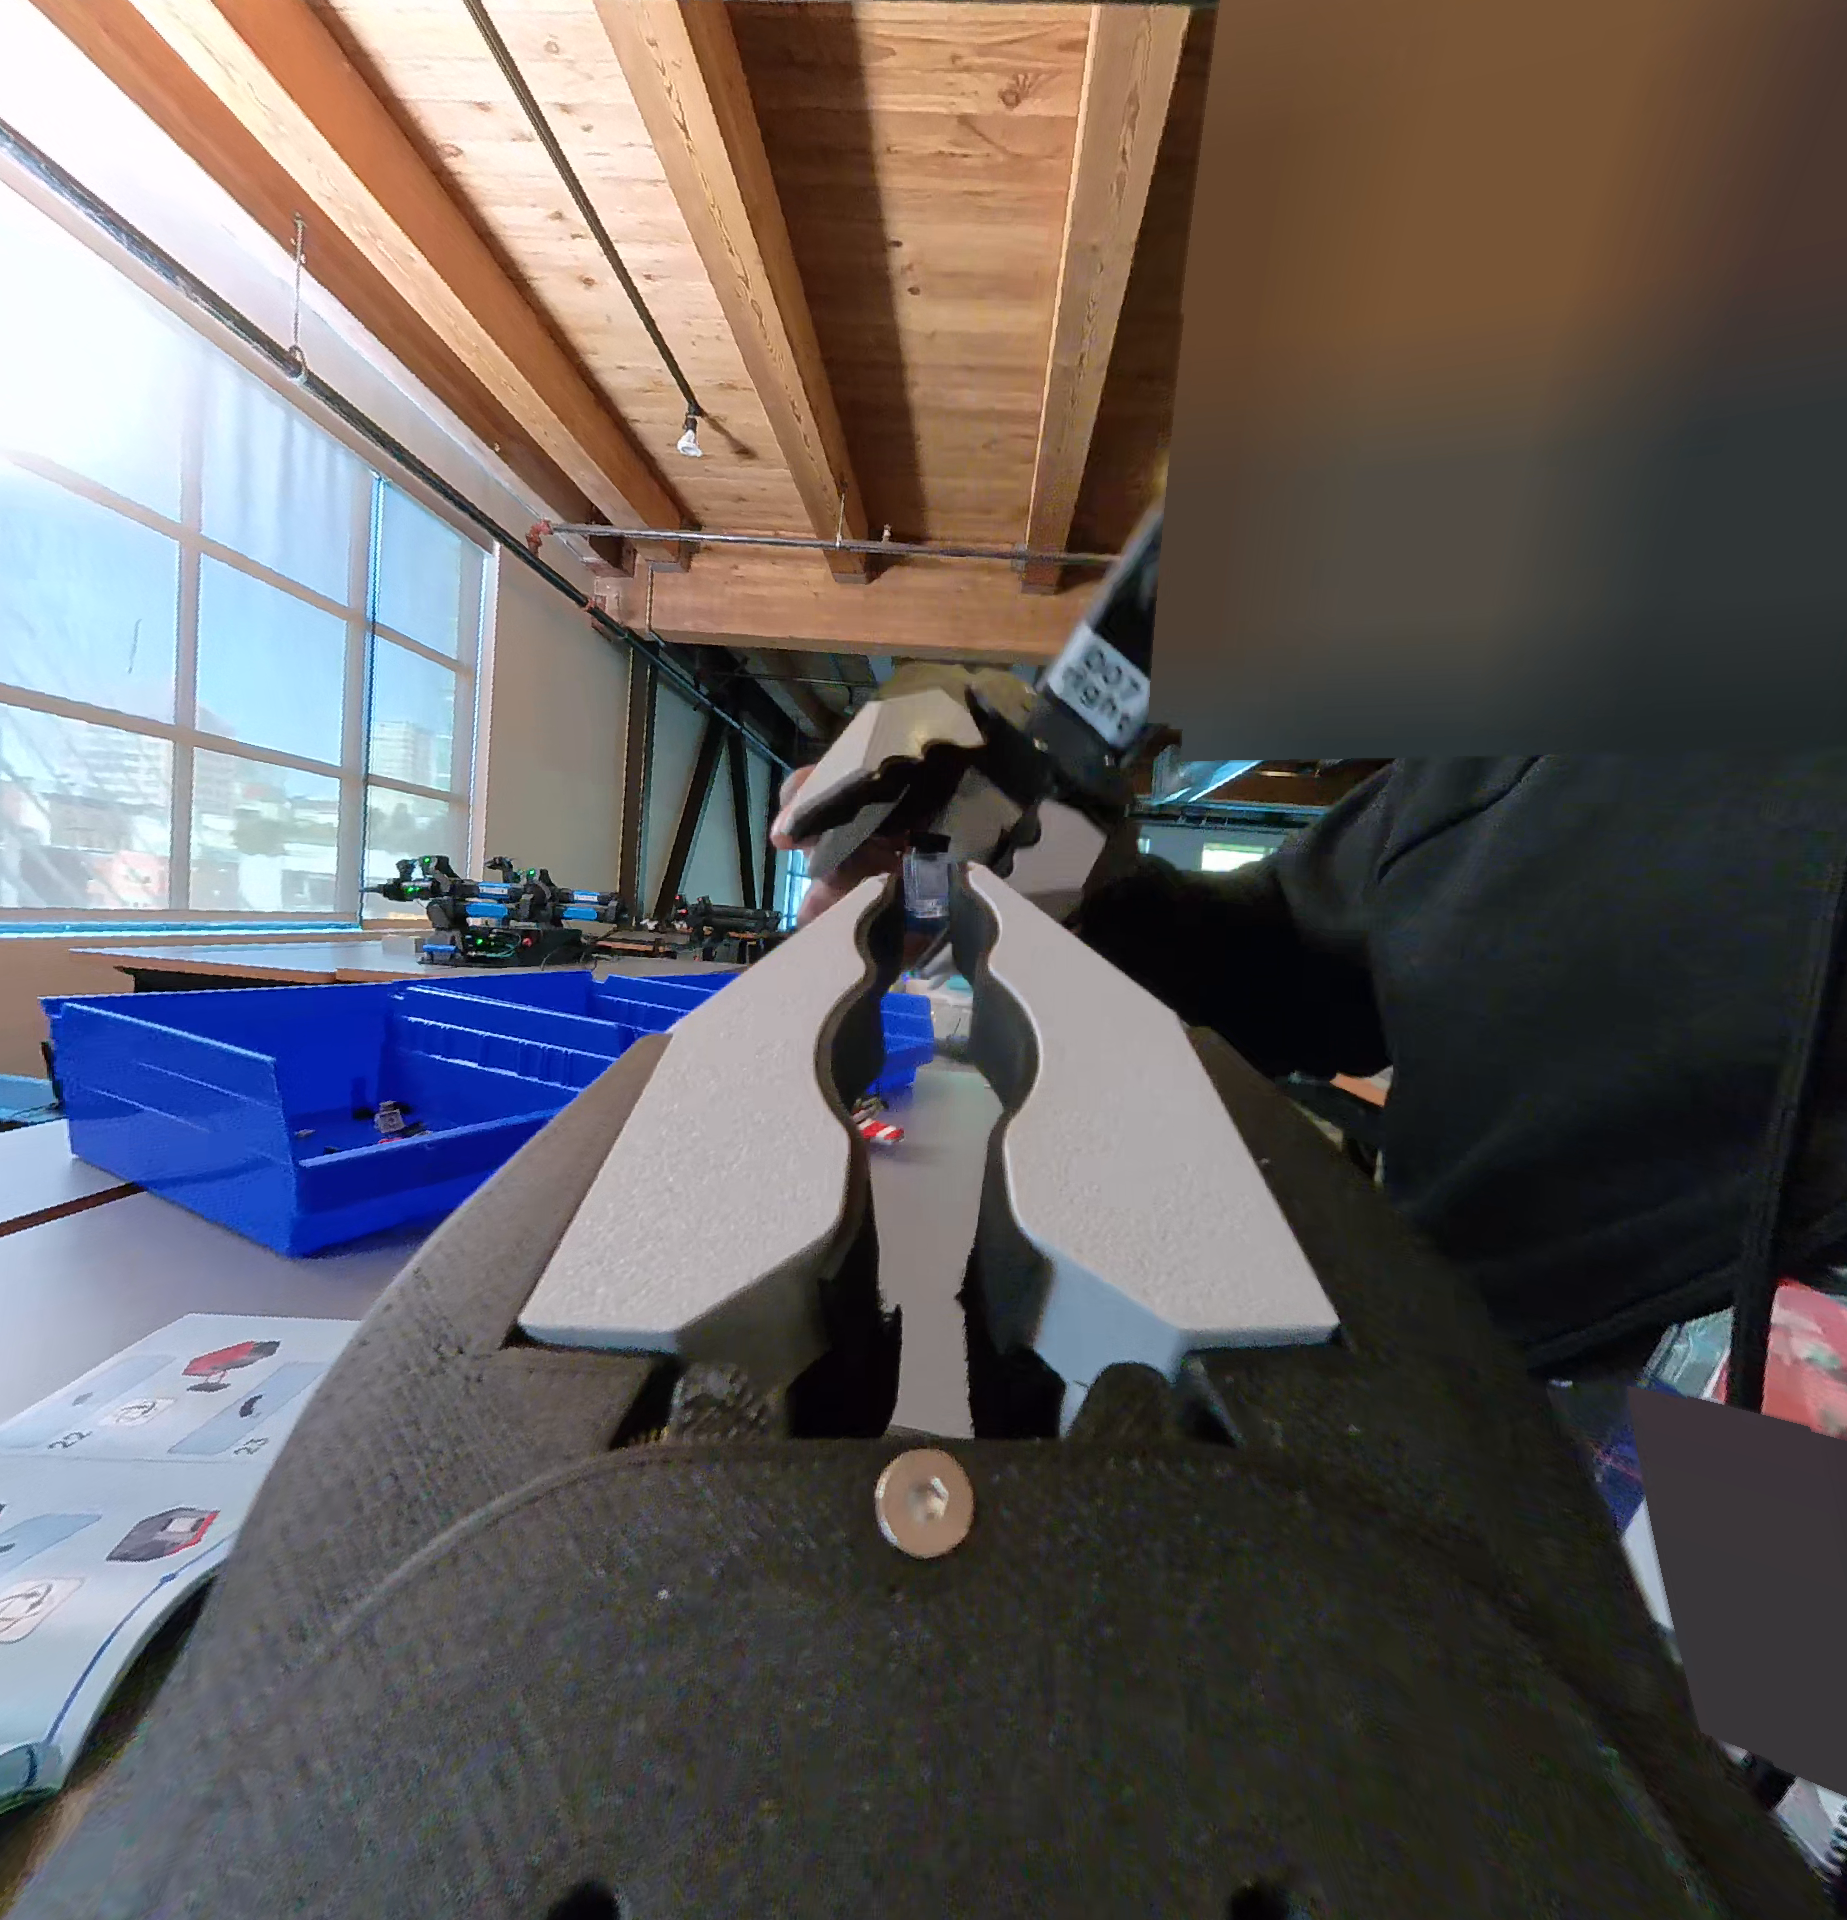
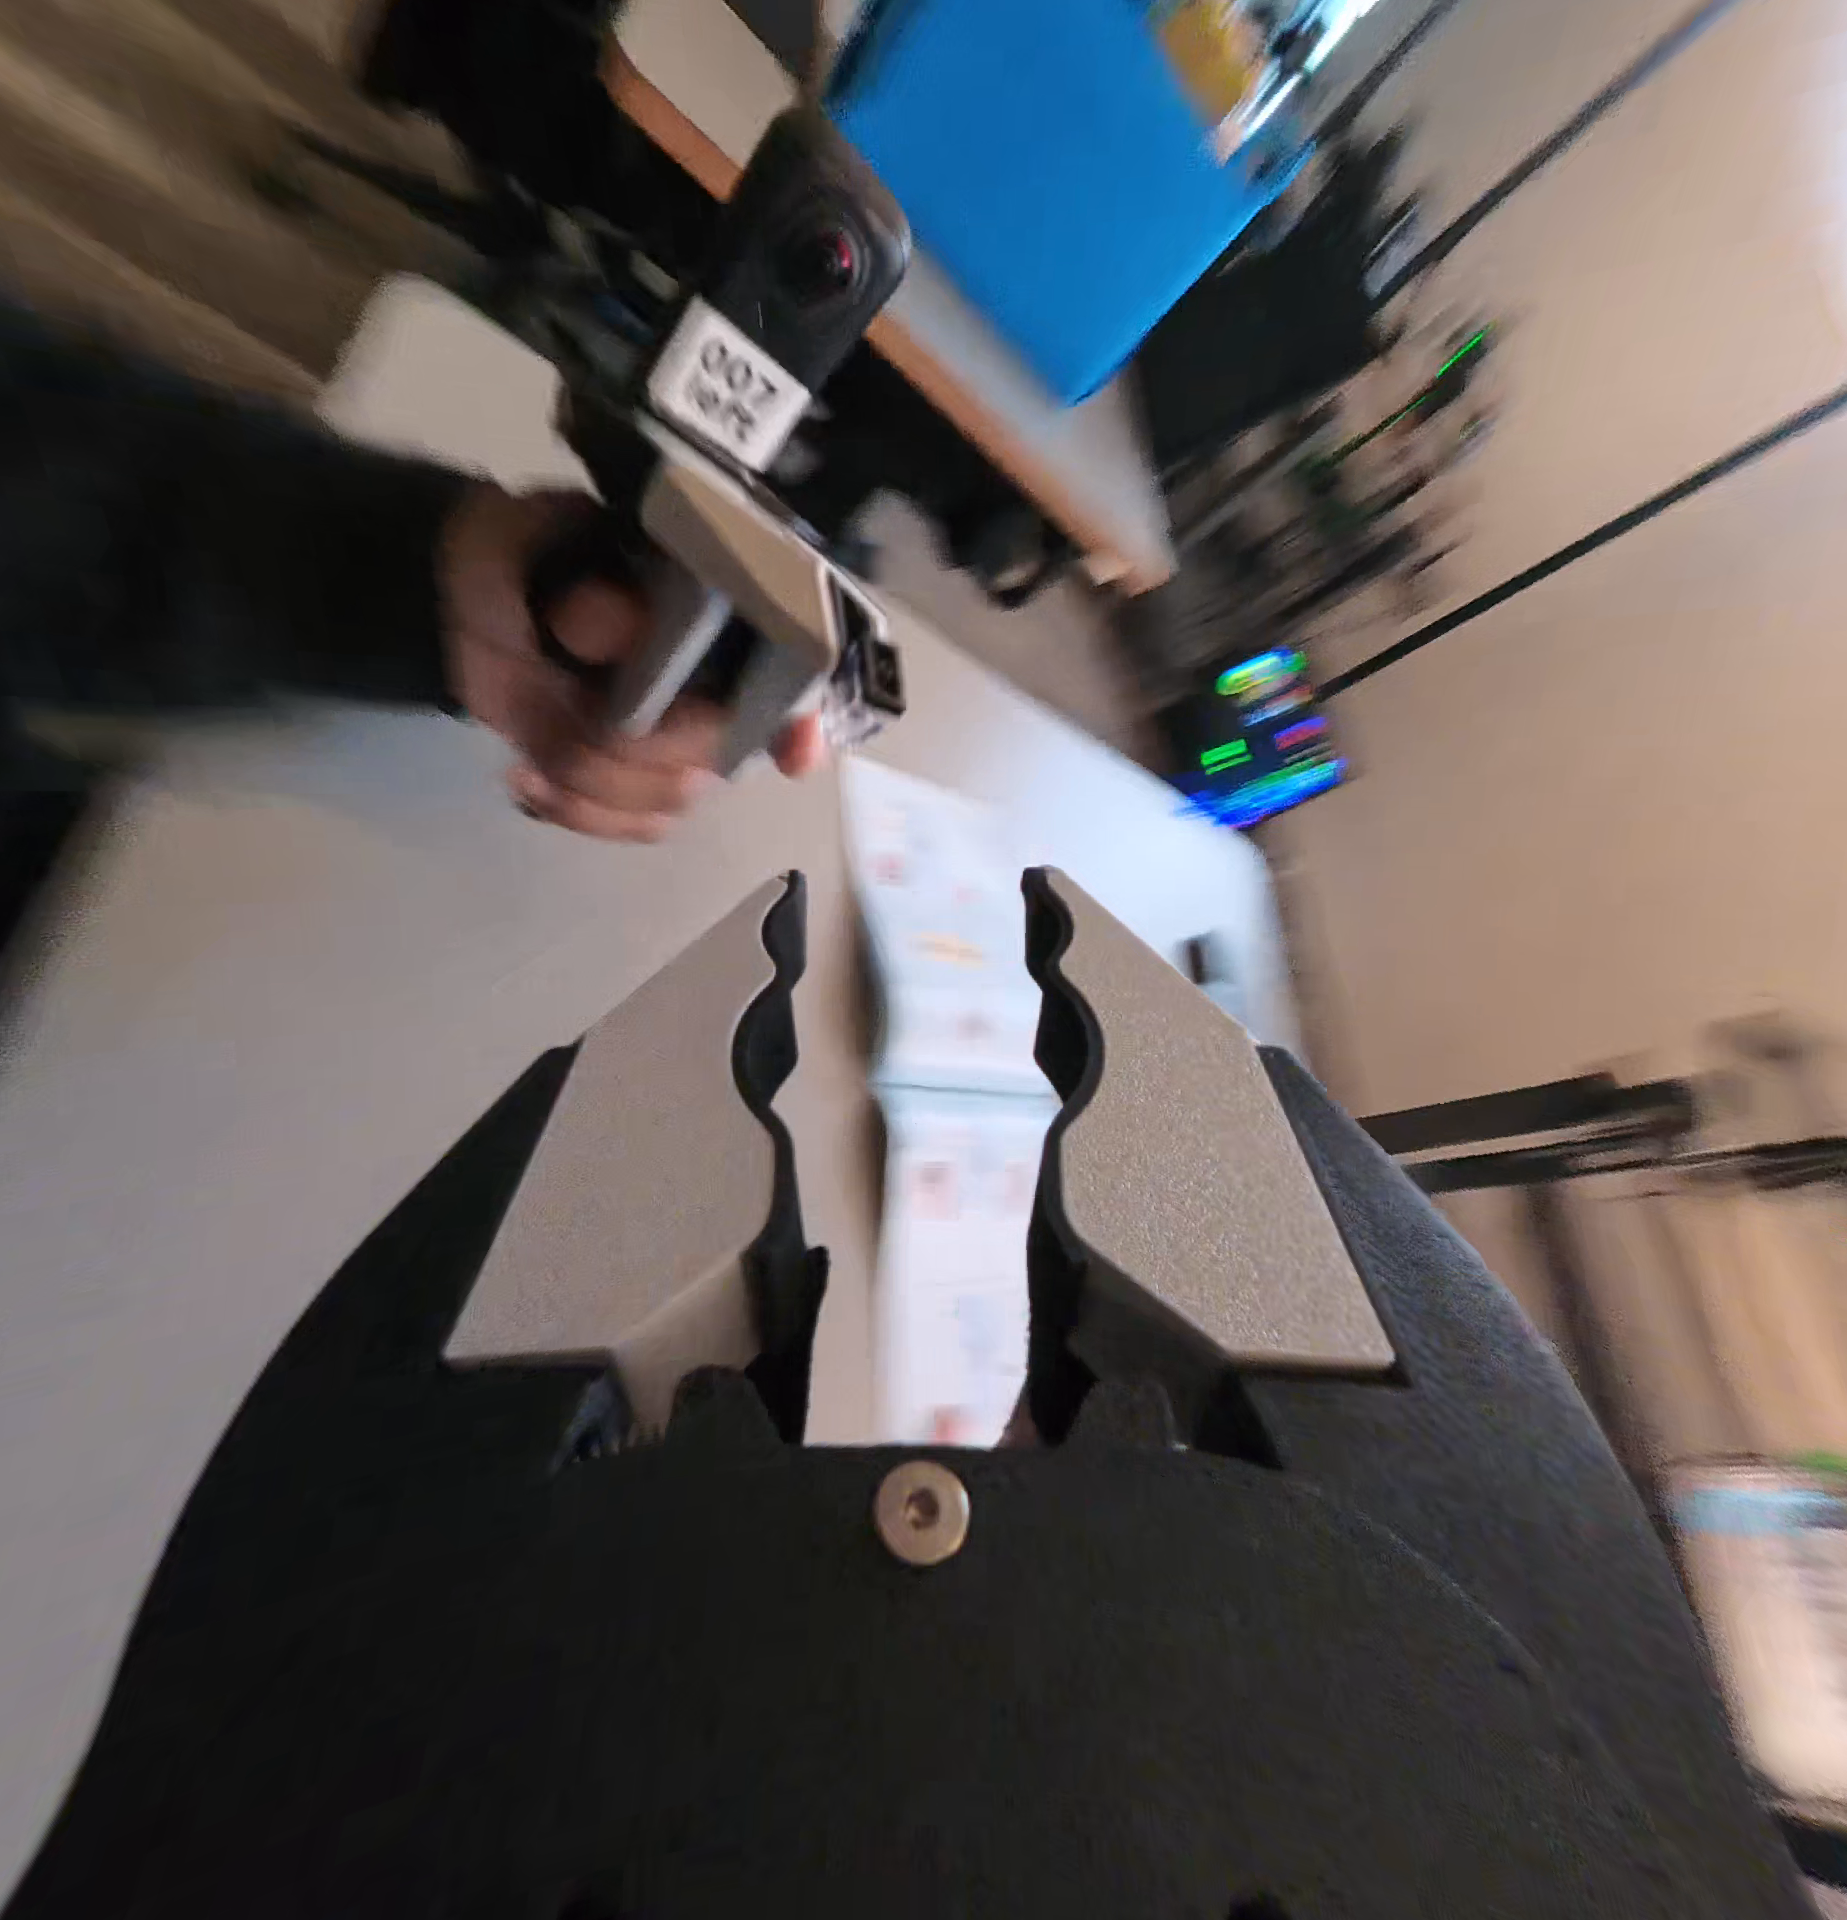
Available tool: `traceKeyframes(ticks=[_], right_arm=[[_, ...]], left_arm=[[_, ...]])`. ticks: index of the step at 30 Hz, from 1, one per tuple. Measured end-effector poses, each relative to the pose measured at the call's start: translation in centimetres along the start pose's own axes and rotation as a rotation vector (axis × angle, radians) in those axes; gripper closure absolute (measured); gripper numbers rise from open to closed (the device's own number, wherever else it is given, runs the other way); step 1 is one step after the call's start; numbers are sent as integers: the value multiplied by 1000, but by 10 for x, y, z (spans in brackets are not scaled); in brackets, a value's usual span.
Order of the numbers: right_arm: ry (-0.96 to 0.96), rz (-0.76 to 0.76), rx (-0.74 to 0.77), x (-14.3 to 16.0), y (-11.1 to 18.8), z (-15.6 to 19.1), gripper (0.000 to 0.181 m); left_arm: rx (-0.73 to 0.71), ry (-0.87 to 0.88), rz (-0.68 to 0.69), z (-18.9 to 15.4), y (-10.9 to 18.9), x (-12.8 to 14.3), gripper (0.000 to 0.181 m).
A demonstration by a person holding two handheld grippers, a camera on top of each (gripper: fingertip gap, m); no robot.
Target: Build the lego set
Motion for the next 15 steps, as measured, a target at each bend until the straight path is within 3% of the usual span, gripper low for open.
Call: traceKeyframes(ticks=[8, 15], right_arm=[[337, -94, 123, -21, -4, 4, 126], [436, -96, 114, -26, -14, 8, 133]], left_arm=[[-2, 35, 11, 1, -2, 2, 173], [1, 46, 17, 1, -3, 3, 173]])
Point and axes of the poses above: each gripper's, where its closed fingertips meet, y back along the fingers, x out of its underside, z = x × y across the jaws, the point moved 4 cm from there along y, back along the fingers, and after that the axes turned 13 degrees about y, right-handed, at the moved point
